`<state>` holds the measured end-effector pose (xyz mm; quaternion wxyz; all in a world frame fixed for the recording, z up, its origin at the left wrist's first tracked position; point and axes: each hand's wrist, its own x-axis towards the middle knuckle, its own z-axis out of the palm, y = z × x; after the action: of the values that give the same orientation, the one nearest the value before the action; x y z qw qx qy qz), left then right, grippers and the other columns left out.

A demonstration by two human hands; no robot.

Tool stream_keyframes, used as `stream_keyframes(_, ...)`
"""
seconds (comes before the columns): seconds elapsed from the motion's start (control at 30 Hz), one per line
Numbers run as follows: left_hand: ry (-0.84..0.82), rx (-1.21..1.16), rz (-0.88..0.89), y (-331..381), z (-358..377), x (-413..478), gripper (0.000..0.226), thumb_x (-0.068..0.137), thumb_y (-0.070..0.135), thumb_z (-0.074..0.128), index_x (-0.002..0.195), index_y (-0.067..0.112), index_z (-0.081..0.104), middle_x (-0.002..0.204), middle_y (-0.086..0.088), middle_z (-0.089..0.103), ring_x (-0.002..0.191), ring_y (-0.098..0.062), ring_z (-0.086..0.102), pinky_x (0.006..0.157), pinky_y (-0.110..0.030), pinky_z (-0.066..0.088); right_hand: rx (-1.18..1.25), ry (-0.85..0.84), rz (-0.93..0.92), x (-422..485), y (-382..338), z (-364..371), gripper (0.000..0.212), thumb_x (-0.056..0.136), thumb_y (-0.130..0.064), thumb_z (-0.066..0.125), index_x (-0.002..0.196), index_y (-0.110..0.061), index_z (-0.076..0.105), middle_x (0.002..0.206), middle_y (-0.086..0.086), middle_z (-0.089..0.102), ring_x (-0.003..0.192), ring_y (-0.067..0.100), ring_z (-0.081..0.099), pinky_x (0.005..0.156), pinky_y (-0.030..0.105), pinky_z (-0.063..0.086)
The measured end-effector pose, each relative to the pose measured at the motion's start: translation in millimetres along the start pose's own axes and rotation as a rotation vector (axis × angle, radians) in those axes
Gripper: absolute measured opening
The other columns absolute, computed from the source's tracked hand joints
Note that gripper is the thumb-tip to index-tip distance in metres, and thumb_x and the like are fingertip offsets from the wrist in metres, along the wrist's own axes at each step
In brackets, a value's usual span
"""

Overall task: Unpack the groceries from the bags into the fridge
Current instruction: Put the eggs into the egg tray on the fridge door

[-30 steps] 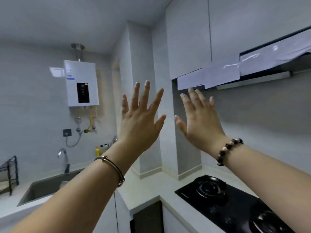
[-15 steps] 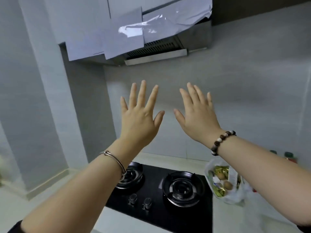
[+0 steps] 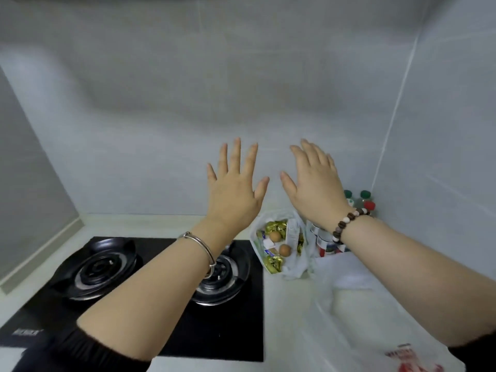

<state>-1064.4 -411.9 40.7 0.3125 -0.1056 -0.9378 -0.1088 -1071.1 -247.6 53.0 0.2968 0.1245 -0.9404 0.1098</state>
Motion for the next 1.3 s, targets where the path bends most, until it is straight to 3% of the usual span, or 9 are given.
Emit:
stream_keyframes(0.2,-0.086,-0.099,-0.094,12.1,77.7,17.3,0.07,0.089,0.059,0.012,0.151,0.027,0.003,0.16,-0.004,-0.002,0.146,-0.028,-0.004,0.113,-0.056,0.008,0.03,-0.128,0.008,9.2,64.1,53.8,0.06,0.097,-0.044,0.035,0.146,-0.01,0.026,0.155,0.011,0.022,0.142,0.026,0.018,0.117,0.04,0.017)
stream_keyframes(0.37,-0.193,-0.271,-0.219,12.0,148.3,18.0,0.063,0.098,0.04,0.035,0.151,0.019,0.008,0.159,-0.008,0.003,0.146,-0.026,0.001,0.115,-0.047,0.01,0.09,-0.243,0.0,16.3,97.4,111.1,0.057,0.097,-0.041,0.037,0.144,-0.009,0.03,0.151,0.011,0.03,0.138,0.026,0.026,0.114,0.038,0.024)
stream_keyframes(0.47,-0.315,-0.52,-0.389,14.3,194.3,6.2,0.065,0.096,0.022,0.048,0.149,0.008,0.014,0.157,-0.014,0.012,0.146,-0.023,0.007,0.115,-0.03,0.008,0.087,-0.333,0.023,16.0,106.2,151.8,0.045,0.097,-0.037,0.037,0.132,-0.01,0.044,0.128,0.01,0.054,0.115,0.026,0.05,0.089,0.036,0.044)
stream_keyframes(0.53,-0.391,-0.585,-0.461,13.6,222.6,-4.3,0.063,0.093,0.015,0.051,0.147,0.006,0.02,0.154,-0.011,0.023,0.144,-0.024,0.016,0.112,-0.026,0.015,0.111,-0.429,0.068,12.6,109.8,178.2,0.034,0.096,-0.033,0.037,0.118,-0.012,0.052,0.11,0.008,0.061,0.098,0.026,0.057,0.068,0.032,0.042)
stream_keyframes(0.6,-0.442,-0.592,-0.52,10.0,245.6,-13.3,0.059,0.09,0.012,0.053,0.143,0.007,0.028,0.145,-0.008,0.035,0.135,-0.025,0.032,0.104,-0.023,0.026,0.126,-0.518,0.088,8.3,114.9,204.7,0.028,0.095,-0.03,0.037,0.107,-0.011,0.054,0.103,0.008,0.062,0.089,0.028,0.058,0.062,0.031,0.036)
stream_keyframes(0.7,-0.502,-0.615,-0.614,0.0,268.7,-22.3,0.057,0.083,0.017,0.05,0.139,0.017,0.039,0.13,-0.004,0.053,0.117,-0.027,0.053,0.097,-0.032,0.044,0.119,-0.649,0.099,2.3,124.9,243.2,0.02,0.094,-0.025,0.041,0.096,-0.011,0.054,0.104,0.008,0.061,0.091,0.029,0.059,0.064,0.029,0.036)
stream_keyframes(0.8,-0.519,-0.537,-0.671,-11.1,285.4,-29.0,0.042,0.087,0.01,0.05,0.128,0.017,0.055,0.122,-0.005,0.064,0.112,-0.025,0.059,0.093,-0.032,0.047,0.071,-0.769,0.057,-2.1,134.5,277.7,0.009,0.092,-0.019,0.043,0.09,-0.014,0.05,0.106,0.008,0.059,0.089,0.026,0.057,0.064,0.028,0.034)
stream_keyframes(1.07,-0.548,-0.497,-0.673,-28.4,315.7,-36.9,0.033,0.086,0.009,0.05,0.111,0.02,0.069,0.109,0.001,0.07,0.099,-0.018,0.064,0.086,-0.03,0.051,0.037,-1.048,-0.125,-10.1,144.7,345.5,0.05,0.088,-0.024,0.055,0.134,-0.017,0.037,0.135,0.007,0.037,0.122,0.03,0.042,0.095,0.043,0.043)
stream_keyframes(1.3,-0.524,-0.576,-0.72,-33.7,326.6,-36.9,0.031,0.087,0.006,0.05,0.109,0.016,0.069,0.107,0.001,0.07,0.1,-0.016,0.064,0.089,-0.028,0.05,-0.06,-1.0,-0.165,-1.7,144.3,357.4,0.039,0.089,-0.001,0.046,0.126,-0.012,0.042,0.127,0.013,0.04,0.104,0.033,0.056,0.083,0.041,0.049)
